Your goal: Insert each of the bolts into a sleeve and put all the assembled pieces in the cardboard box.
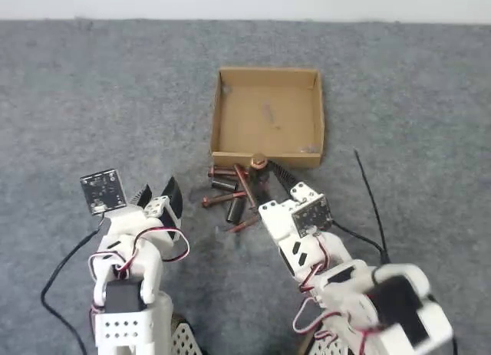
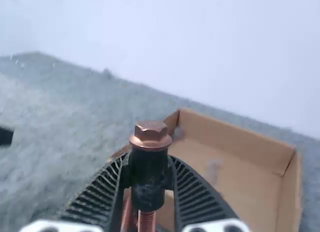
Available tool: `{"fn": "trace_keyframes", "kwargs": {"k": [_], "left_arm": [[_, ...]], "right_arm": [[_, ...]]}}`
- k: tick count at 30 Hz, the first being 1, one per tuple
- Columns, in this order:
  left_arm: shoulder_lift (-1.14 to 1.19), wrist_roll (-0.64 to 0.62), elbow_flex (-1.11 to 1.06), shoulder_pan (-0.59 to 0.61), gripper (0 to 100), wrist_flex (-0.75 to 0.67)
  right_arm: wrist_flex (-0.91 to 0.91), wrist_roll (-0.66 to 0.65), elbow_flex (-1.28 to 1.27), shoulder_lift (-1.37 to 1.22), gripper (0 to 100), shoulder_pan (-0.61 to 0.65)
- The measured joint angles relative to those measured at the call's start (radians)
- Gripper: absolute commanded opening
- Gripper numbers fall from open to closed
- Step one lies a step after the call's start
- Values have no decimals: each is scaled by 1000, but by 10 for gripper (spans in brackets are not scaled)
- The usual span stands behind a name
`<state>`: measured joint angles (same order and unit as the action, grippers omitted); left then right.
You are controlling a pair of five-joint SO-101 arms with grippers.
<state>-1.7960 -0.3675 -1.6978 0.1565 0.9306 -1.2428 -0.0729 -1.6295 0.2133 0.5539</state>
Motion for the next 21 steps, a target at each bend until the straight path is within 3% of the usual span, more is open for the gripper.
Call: {"fn": "trace_keyframes", "kwargs": {"k": [8, 16, 21], "left_arm": [[0, 8, 0, 0, 6, 37], [0, 94, 0, 0, 11, 44], [-2, 163, 0, -2, 11, 101]], "right_arm": [[508, 54, 58, 402, 6, -104], [1174, 109, 298, 787, 6, -114], [1401, 109, 477, 796, 6, -114]]}}
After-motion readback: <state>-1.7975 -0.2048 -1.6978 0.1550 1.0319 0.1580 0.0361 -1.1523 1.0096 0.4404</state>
